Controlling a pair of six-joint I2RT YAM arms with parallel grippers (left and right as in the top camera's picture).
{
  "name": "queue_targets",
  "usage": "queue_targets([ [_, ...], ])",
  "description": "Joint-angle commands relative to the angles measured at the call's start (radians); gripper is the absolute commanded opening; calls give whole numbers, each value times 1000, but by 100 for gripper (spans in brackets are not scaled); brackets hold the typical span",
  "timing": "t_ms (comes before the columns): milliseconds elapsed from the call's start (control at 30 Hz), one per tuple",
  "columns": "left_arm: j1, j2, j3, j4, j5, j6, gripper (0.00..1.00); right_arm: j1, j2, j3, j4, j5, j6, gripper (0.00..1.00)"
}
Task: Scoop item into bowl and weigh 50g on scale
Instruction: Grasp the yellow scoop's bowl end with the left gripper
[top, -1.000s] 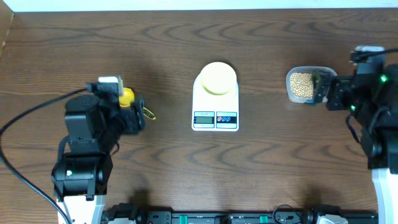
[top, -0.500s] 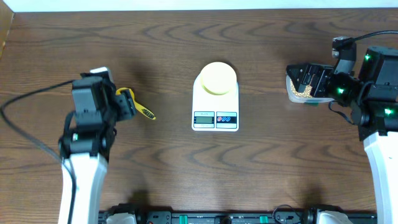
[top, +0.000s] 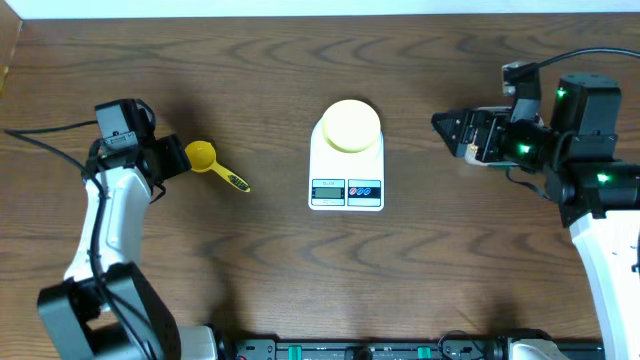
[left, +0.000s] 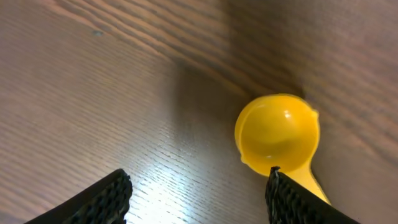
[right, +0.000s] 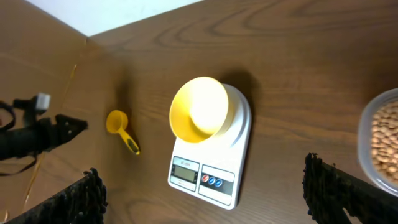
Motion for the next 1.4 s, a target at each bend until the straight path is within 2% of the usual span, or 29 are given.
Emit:
queue_targets([
  [0,3,56,19,1,35,86,72,17,-5,19,-1,6,19,99],
  [267,3,151,19,69,35,93,72,17,-5,19,-1,5,30,99],
  [933,3,232,19,222,36,92,72,17,-5,19,-1,5,63,99],
  [1000,3,232,19,230,36,92,64,17,-5,19,-1,5,63,99],
  [1067,3,233,19,235,36,92,50,16,-5,19,0,6,71,99],
  [1200,3,248,19,243,36,92,37,16,-5,19,2,5,71,99],
  [1367,3,271,19,247,36,91,32,17,-5,19,3,5,79,99],
])
